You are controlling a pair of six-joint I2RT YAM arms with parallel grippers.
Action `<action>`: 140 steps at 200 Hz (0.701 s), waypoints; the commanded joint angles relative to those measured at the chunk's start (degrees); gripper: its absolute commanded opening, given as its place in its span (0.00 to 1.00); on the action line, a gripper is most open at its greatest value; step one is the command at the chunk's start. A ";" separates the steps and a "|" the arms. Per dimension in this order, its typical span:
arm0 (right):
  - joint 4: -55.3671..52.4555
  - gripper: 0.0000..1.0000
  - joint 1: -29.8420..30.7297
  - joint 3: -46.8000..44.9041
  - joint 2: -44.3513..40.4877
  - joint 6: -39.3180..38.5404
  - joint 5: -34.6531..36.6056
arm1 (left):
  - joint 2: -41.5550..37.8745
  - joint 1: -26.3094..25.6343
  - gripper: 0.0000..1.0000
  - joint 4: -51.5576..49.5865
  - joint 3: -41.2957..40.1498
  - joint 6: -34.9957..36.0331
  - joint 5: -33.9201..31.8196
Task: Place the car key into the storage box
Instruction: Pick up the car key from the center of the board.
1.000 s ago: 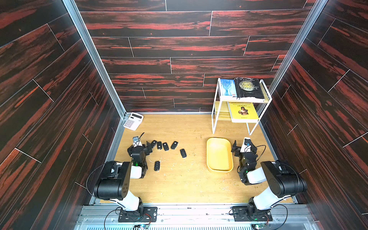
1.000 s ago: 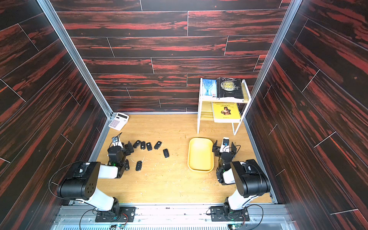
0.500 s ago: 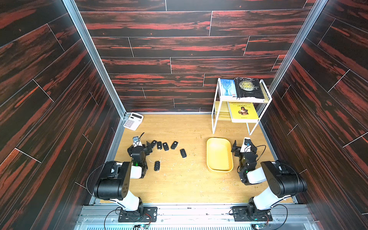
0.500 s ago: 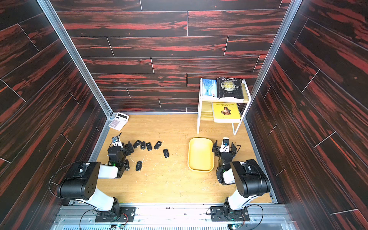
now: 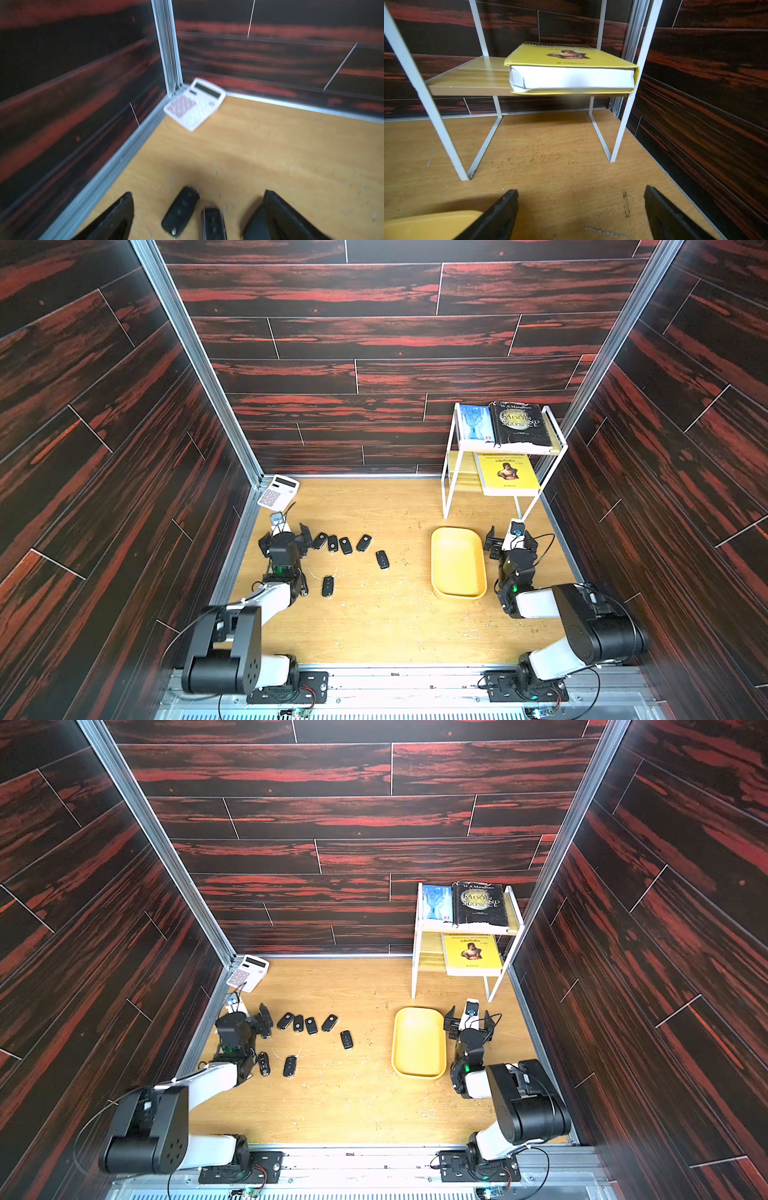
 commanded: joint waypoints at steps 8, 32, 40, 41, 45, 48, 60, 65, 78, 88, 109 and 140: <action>-8.27 0.99 0.69 2.92 -2.12 2.10 4.93 | -2.98 0.19 1.00 -21.61 8.11 -6.14 -6.07; -19.50 0.99 1.53 7.69 -5.59 5.20 9.58 | -2.56 0.11 1.00 -38.98 19.13 -10.97 0.07; -22.94 0.98 1.87 9.35 -7.32 6.33 11.07 | -2.36 0.18 1.00 -43.79 22.80 -11.91 4.30; -23.44 0.99 1.99 9.66 -7.58 6.50 11.26 | -2.34 0.18 1.00 -44.33 23.24 -12.01 4.87; -25.84 0.98 2.15 10.71 -8.43 7.27 11.86 | -2.20 0.14 1.00 -46.30 24.81 -12.55 6.91; -27.83 0.98 2.26 11.81 -9.16 7.84 12.08 | -2.20 0.14 1.00 -47.79 26.00 -13.26 8.44; -38.38 0.99 2.55 17.25 -11.64 11.72 12.54 | -1.86 0.19 1.00 -52.89 30.89 -16.42 14.81; -43.24 0.99 2.55 20.03 -12.36 13.76 12.21 | -1.69 0.19 1.00 -54.70 32.81 -16.62 18.57; -55.18 0.98 2.55 27.00 -13.39 16.97 9.06 | -1.41 0.19 1.00 -58.93 37.02 -19.45 25.99; -62.05 0.99 2.76 31.98 -13.86 18.18 5.83 | -1.72 0.19 1.00 -59.53 38.90 -23.47 31.06; -68.84 0.99 3.96 37.50 -15.79 16.63 -2.40 | -4.66 0.19 1.00 -52.33 37.82 -34.49 45.05; -70.53 0.99 6.76 38.67 -20.53 15.35 -13.89 | -8.62 0.18 1.00 -18.83 24.54 -61.57 58.95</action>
